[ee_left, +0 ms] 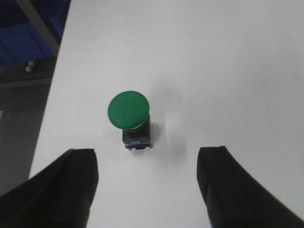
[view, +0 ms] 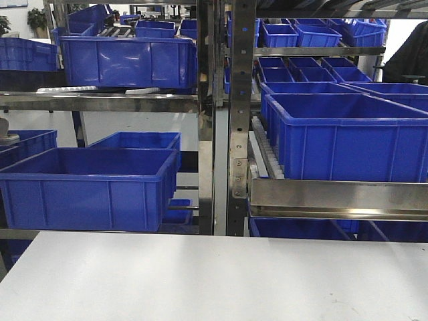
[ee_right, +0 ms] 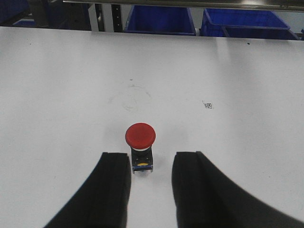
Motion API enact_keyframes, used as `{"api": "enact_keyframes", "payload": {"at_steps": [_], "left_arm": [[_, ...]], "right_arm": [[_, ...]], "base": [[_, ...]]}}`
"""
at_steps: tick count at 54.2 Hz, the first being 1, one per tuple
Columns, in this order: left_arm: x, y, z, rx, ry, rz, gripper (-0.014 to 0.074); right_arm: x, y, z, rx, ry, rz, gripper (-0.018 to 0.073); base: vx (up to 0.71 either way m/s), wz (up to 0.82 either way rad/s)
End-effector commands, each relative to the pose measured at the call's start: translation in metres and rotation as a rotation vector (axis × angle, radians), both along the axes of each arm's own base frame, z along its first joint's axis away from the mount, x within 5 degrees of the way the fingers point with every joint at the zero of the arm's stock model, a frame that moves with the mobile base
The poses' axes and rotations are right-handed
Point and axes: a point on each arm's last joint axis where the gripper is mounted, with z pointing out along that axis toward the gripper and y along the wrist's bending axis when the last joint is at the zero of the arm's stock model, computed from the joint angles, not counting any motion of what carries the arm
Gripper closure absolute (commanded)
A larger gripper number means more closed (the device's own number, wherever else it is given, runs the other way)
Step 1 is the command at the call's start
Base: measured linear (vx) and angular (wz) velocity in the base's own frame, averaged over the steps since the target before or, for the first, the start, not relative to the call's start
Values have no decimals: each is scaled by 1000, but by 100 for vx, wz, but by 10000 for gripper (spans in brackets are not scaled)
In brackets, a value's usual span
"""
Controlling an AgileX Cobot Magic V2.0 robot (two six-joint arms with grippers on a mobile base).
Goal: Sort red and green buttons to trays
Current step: 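Close left gripper on green button and right gripper on red button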
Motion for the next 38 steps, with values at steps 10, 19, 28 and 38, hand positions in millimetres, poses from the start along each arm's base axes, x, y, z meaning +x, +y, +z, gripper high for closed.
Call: {"api": "enact_keyframes", "payload": {"at_steps": [10,19,28,38], "left_arm": [[21,-3,-17,-50,44,-23,26],[30,8,-22,-130,6,38,26],[38,17,-22,-187,-80,55,26],[42,17,-28,-178,-76,48,26]], "right_arm": [[6,0,16,-3,-91,4,236],[5,0,15,-7,-76,3,236],[4,-1,12,-14,-43,0,236],[4,-1,12,-15,-39,-1,236]], "base": [[0,0],[0,0],[0,0],[0,0]]}}
